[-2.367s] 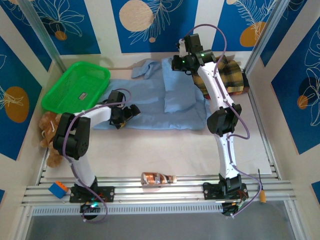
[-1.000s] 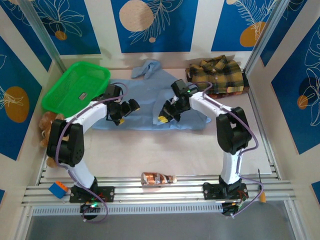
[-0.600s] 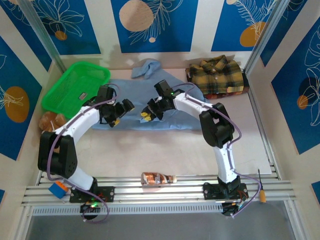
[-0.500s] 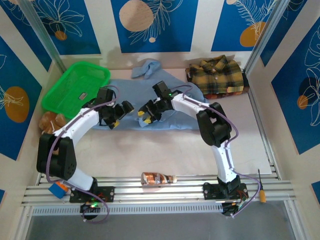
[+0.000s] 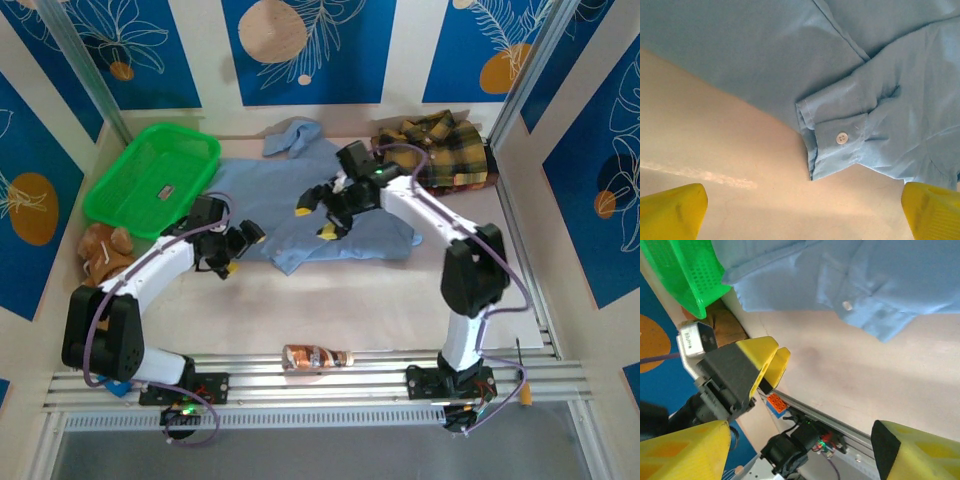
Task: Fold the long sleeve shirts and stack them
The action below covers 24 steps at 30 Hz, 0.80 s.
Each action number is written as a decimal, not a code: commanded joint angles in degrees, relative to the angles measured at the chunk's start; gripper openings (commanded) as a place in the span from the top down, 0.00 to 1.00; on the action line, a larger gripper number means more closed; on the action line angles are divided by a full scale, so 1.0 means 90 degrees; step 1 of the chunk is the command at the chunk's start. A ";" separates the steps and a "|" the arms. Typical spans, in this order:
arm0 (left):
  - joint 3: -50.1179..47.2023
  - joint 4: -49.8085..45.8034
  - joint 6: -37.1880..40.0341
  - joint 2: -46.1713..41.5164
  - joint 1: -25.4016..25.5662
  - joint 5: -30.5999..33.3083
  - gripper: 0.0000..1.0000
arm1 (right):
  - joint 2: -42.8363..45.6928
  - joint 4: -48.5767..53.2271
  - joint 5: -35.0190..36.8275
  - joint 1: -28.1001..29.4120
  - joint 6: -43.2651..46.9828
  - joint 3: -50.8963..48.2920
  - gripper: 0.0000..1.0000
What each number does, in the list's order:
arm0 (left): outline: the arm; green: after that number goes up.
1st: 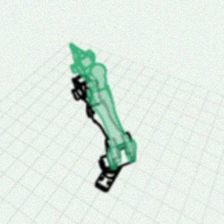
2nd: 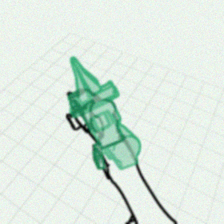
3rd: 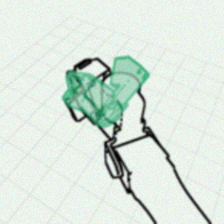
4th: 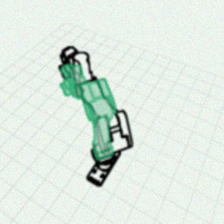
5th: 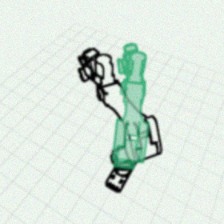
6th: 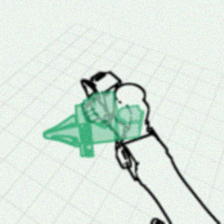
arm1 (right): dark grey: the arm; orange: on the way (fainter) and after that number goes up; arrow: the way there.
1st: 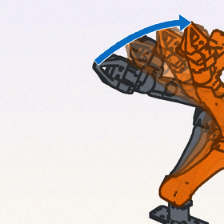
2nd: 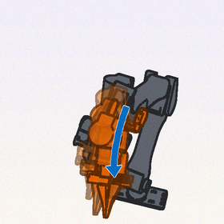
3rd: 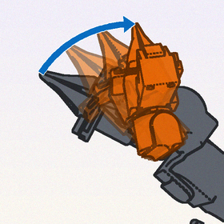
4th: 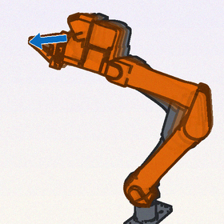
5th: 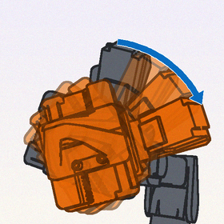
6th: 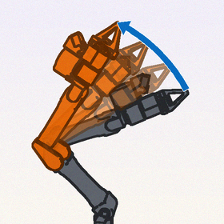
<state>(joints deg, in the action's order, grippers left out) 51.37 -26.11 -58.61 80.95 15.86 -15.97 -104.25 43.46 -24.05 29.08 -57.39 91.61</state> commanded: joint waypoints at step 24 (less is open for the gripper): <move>0.0170 0.1603 -0.2108 0.2305 0.1610 0.0477 0.61 | 0.1634 0.0836 0.0662 -0.1079 0.2795 -0.1542 0.18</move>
<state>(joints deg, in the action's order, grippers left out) 52.10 -15.09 -77.60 98.13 29.54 -15.55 -91.07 51.22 -15.86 19.75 -33.50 79.00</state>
